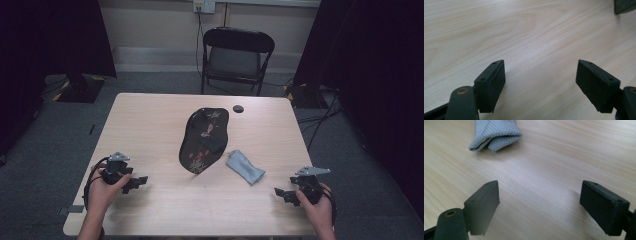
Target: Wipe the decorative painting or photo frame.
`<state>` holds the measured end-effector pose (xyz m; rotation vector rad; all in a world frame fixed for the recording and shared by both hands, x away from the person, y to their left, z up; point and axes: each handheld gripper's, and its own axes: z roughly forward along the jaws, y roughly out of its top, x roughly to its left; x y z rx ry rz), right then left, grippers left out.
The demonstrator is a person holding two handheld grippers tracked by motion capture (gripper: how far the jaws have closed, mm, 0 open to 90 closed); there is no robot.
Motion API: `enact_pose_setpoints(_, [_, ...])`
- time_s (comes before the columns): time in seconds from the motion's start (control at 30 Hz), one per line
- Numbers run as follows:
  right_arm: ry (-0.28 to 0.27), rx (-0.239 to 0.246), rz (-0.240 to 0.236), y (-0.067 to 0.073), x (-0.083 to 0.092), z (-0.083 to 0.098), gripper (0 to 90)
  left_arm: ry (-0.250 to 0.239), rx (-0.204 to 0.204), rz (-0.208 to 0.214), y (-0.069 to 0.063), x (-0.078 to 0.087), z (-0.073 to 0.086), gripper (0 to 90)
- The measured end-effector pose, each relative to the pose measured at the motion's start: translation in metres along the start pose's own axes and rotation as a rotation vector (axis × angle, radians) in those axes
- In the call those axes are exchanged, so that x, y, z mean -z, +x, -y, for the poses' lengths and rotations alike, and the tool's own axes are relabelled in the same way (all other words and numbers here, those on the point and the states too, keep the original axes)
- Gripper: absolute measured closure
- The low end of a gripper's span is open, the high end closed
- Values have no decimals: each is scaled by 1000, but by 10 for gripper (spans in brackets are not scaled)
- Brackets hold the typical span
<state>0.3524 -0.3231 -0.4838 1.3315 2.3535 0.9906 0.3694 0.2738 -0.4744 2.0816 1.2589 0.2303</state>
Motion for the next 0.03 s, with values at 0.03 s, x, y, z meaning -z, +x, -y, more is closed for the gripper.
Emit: enact_pose_setpoints(0.03, [-1, 0, -1, 0, -1, -1, 161, 0, 0, 0, 0, 0, 0, 237])
